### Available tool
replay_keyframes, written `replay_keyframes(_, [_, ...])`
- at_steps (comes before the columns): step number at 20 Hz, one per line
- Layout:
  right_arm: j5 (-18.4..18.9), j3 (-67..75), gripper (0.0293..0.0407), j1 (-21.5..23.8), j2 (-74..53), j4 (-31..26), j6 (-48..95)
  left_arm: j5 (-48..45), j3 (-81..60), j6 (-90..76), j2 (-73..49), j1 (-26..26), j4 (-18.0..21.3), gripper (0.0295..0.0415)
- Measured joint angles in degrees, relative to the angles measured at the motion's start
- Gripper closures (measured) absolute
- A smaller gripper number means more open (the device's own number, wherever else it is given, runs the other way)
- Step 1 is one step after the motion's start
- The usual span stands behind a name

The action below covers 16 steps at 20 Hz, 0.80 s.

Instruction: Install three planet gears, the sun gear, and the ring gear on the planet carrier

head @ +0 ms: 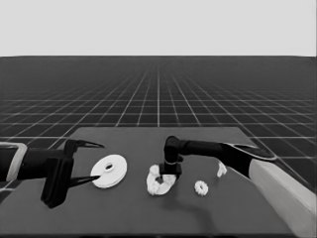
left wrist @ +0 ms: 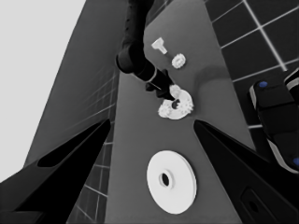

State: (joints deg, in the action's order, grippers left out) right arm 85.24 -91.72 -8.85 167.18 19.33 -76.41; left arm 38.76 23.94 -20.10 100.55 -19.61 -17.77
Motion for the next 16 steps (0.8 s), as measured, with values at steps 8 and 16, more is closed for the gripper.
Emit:
replay_keyframes(8, [2.8, 5.7, 0.0315, 8.7, -1.5, -8.3, -3.5, 0.0, 0.0, 0.0, 0.0, 0.0, 0.0, 0.0326])
replay_keyframes(16, [2.3, 25.7, 0.0315, 9.4, -25.3, -9.1, 0.2, 0.0, 0.0, 0.0, 0.0, 0.0, 0.0, 0.0326])
